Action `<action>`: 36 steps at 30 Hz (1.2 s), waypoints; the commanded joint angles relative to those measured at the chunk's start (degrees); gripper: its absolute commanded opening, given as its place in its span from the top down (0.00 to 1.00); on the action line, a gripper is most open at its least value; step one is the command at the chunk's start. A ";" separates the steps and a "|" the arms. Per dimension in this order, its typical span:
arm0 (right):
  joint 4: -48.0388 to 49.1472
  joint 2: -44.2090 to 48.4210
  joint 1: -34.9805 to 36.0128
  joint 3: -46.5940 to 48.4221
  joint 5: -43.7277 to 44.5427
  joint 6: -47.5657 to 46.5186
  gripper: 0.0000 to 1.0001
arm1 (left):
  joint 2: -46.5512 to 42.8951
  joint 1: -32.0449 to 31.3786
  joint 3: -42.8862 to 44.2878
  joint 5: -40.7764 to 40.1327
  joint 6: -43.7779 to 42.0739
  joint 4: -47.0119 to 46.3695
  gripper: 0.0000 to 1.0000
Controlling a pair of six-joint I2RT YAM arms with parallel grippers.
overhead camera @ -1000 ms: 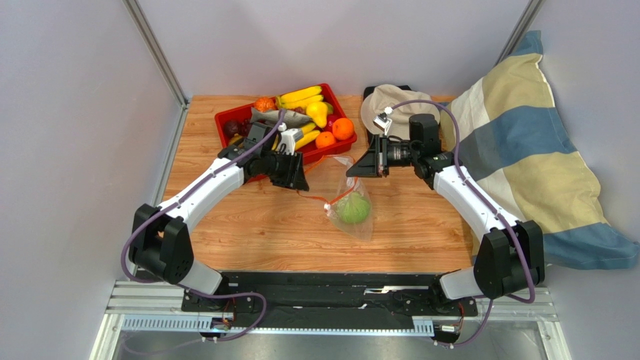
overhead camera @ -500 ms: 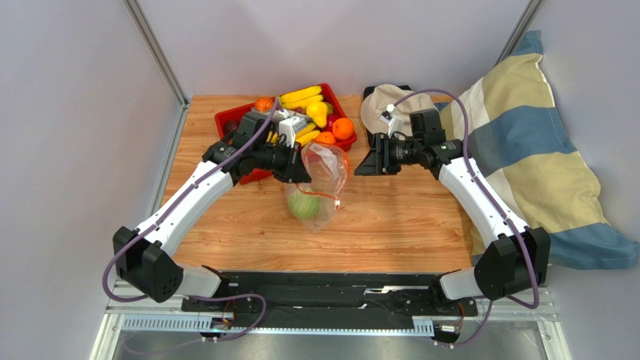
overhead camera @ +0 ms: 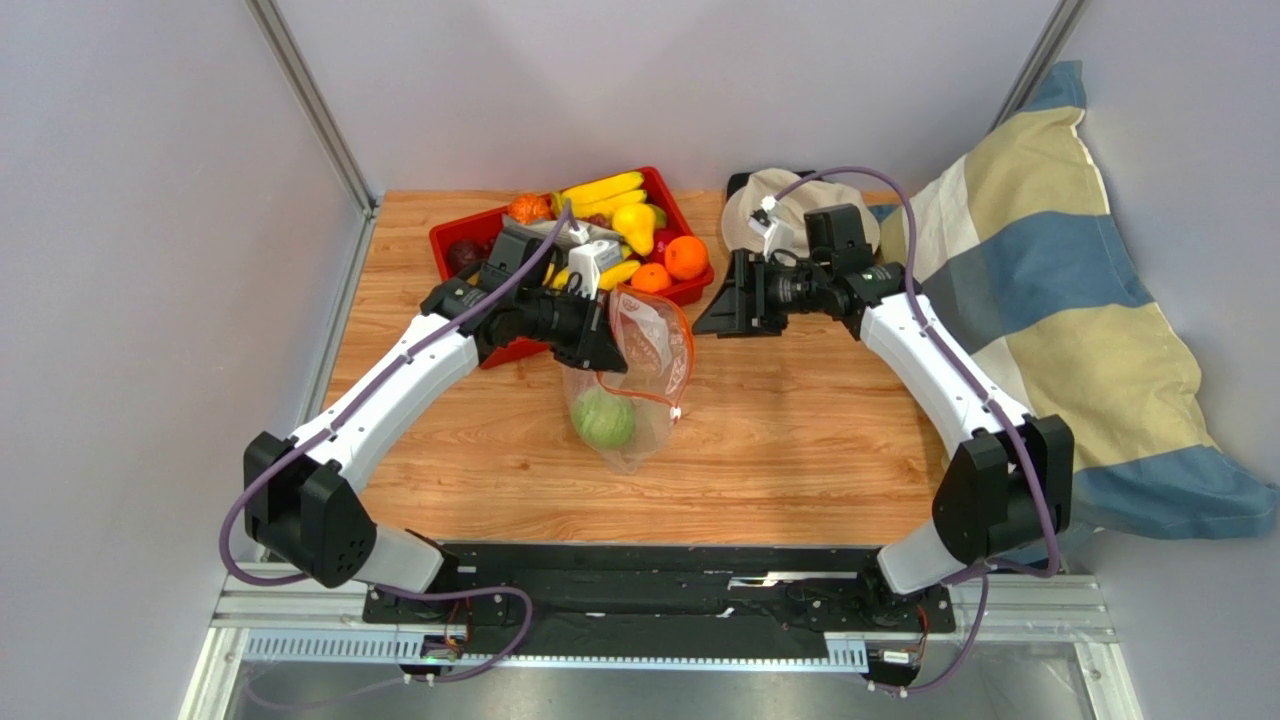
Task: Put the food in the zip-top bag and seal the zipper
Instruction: Adjust the zipper food storage bag at the center of the board.
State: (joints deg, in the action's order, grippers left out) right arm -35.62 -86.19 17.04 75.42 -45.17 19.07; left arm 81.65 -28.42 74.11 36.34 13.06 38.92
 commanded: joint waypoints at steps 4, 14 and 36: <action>6.35 -4.51 3.09 3.95 -4.66 2.64 0.39 | -1.58 -0.23 1.30 2.42 -1.28 -1.04 1.00; -1.72 -1.35 2.92 4.73 -4.76 -2.19 1.00 | -3.25 2.23 0.60 0.58 0.04 -1.91 1.00; -9.38 1.90 1.60 5.35 2.10 -5.19 1.00 | 3.85 15.50 12.90 -16.89 0.31 -11.57 0.16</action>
State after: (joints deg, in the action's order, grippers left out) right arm -44.34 -86.59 18.70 78.13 -42.52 12.58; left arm 85.38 -15.92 83.88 26.89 12.71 34.20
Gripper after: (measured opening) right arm 0.010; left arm 0.833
